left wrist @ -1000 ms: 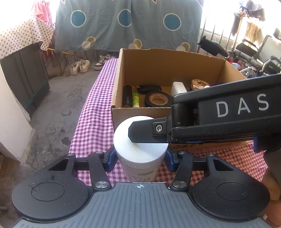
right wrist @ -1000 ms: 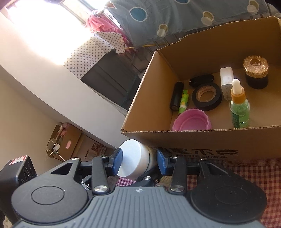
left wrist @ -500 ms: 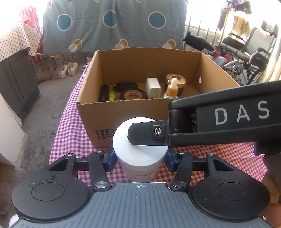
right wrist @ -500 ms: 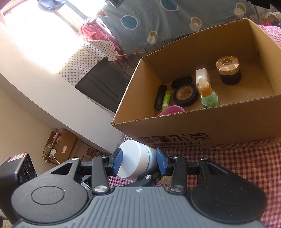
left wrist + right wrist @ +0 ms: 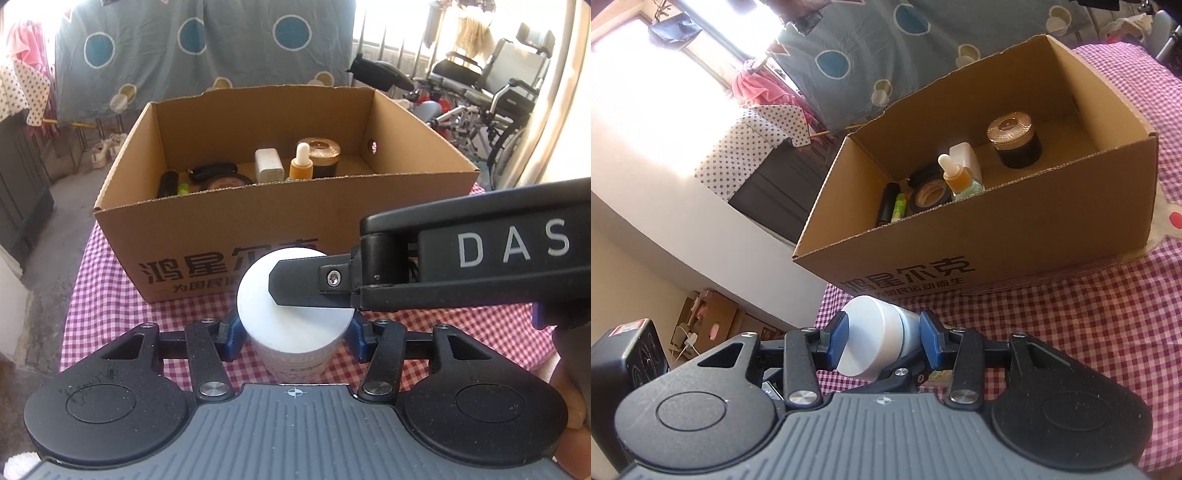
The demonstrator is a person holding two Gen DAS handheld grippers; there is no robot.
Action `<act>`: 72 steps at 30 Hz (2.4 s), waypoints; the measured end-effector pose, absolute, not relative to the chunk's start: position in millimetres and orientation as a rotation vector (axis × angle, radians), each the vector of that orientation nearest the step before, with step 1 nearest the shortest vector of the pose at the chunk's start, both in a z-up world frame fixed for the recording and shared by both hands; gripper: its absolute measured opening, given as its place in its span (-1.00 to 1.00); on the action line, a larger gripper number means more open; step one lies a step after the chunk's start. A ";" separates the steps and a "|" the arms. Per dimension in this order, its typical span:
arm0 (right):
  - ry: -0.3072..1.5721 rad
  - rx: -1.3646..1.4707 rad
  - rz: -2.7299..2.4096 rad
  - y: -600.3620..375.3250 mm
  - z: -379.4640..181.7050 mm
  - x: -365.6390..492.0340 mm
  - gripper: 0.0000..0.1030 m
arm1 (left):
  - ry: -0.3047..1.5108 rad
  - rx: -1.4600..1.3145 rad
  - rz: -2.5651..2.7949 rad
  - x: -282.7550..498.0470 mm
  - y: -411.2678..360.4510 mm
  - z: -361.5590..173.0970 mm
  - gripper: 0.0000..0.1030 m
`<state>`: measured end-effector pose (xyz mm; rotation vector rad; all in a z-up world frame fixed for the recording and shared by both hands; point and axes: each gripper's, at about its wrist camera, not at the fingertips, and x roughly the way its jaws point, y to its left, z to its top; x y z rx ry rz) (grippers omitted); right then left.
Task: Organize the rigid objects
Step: 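Lift the white bottle with the right gripper into the box and release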
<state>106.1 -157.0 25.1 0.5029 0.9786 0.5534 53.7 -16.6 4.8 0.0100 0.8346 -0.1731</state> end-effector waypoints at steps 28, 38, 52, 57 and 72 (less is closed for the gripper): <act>0.984 0.556 0.565 -169.3 17.1 106.0 -0.07 | 0.854 0.052 -0.157 58.9 -29.1 3.3 0.03; 0.976 0.551 0.569 -170.2 20.2 103.4 -0.07 | 0.845 0.051 -0.152 54.7 -30.1 7.1 0.03; 0.897 0.523 0.605 -165.7 49.6 84.8 -0.07 | 0.775 0.064 -0.128 37.3 -31.5 35.2 0.02; 0.848 0.515 0.629 -165.4 66.0 78.2 -0.07 | 0.733 0.068 -0.117 31.9 -30.8 51.3 0.02; 0.678 0.459 0.692 -162.5 119.8 71.2 -0.06 | 0.592 0.107 -0.110 33.6 -39.2 94.4 0.03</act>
